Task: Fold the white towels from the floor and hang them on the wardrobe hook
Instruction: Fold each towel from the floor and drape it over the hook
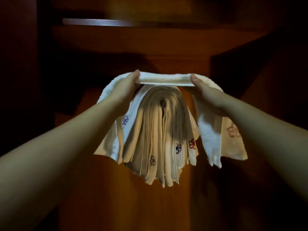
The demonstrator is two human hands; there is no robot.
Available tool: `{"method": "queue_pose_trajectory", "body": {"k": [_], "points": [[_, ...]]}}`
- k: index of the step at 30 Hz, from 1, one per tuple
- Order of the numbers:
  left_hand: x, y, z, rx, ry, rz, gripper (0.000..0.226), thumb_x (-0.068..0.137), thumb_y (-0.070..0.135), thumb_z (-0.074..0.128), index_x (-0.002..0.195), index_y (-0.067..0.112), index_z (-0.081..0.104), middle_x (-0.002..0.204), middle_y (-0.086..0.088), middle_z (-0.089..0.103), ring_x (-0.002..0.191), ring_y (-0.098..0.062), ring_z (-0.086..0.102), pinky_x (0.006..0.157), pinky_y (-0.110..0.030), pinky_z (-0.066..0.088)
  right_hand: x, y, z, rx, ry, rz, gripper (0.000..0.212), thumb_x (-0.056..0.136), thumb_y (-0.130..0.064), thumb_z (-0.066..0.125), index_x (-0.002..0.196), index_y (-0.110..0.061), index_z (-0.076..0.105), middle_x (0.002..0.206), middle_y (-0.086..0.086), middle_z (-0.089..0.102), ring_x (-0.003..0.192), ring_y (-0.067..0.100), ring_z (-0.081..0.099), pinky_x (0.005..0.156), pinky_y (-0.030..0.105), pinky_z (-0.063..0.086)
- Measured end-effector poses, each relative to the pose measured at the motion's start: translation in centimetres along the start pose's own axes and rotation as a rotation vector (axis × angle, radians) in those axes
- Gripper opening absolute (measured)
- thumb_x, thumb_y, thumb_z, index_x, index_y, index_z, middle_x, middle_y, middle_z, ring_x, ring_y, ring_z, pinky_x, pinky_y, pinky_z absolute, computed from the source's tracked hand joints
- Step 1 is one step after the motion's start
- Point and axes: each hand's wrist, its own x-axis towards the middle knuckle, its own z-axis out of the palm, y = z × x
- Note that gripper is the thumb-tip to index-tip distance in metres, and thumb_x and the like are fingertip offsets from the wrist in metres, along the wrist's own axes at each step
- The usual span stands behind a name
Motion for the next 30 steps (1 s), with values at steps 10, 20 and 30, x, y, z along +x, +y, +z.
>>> {"method": "queue_pose_trajectory", "body": {"k": [10,20,30], "points": [[8.2,-3.0,-0.1,0.102,-0.079,-0.069,0.059,0.101,0.058,0.042,0.131,0.011,0.061,0.124,-0.014,0.069,0.117,-0.027,0.064,0.114,-0.043,0.040,10.6,3.7,1.8,0.103,-0.136,-0.043,0.068,0.087,-0.075,0.047,0.135,-0.030,0.063,0.132,0.001,0.068,0.125,0.017,0.063,0.117,0.046,0.039],[11.7,-6.8,-0.2,0.122,-0.158,-0.175,0.094,0.071,0.087,0.051,0.143,0.028,0.052,0.134,-0.013,0.064,0.117,-0.032,0.065,0.110,-0.050,0.042,11.6,6.6,2.9,0.137,-0.167,0.085,0.066,0.081,-0.082,0.045,0.127,-0.040,0.065,0.124,-0.001,0.073,0.114,0.019,0.069,0.106,0.046,0.049],[5.0,-12.8,-3.8,0.269,-0.129,0.032,0.054,0.086,0.080,0.044,0.126,0.047,0.061,0.117,0.013,0.073,0.110,-0.003,0.066,0.099,-0.030,0.047,6.2,11.8,3.1,0.121,-0.153,0.286,0.086,0.083,-0.088,0.027,0.148,-0.035,0.049,0.149,0.002,0.053,0.140,0.023,0.044,0.121,0.057,0.022]]}}
